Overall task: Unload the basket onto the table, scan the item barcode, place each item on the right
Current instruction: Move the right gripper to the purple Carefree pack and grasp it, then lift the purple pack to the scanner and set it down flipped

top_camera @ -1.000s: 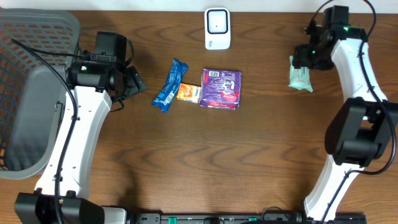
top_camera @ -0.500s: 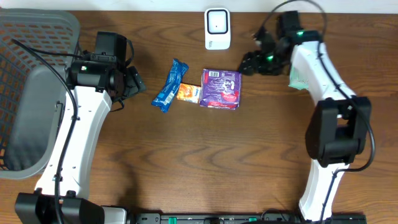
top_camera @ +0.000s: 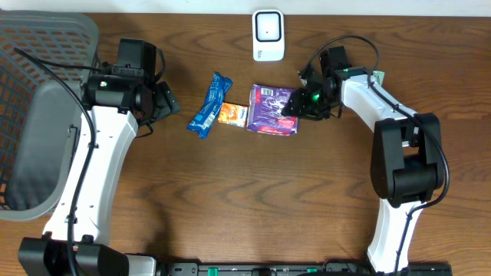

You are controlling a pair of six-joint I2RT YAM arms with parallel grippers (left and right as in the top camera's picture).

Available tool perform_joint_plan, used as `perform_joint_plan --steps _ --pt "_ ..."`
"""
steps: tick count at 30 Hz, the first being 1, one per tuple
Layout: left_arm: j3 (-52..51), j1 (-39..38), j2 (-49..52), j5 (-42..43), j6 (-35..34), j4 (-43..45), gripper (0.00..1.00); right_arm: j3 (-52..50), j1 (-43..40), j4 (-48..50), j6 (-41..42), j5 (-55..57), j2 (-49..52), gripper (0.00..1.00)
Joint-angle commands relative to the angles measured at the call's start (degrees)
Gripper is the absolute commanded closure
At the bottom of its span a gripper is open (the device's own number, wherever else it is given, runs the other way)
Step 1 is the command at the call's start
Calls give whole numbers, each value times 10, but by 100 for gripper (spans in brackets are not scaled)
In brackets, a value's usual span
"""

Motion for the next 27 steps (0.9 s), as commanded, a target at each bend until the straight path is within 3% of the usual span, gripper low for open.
perform_joint_plan --steps 1,2,3,7,10,16,23,27 --pt "-2 0 -3 -12 -3 -2 2 -12 0 -2 4 13 3 83" --pt "-2 0 -3 -12 -3 -2 2 -9 0 -3 4 13 3 94" --pt "-2 0 -3 -12 -3 -2 2 -3 -1 -7 4 13 1 99" --pt "-2 0 -3 -12 -3 -2 2 38 -7 -33 4 20 -5 99" --pt "-2 0 -3 -12 -3 -2 2 99 -9 -86 4 85 -11 99" --pt "-2 0 -3 -12 -3 -2 2 219 13 -212 12 368 -12 99" --pt "-2 0 -3 -12 -3 -2 2 244 61 -302 150 794 -11 99" --pt "-2 0 -3 -12 -3 -2 2 224 80 -296 170 830 -11 99"
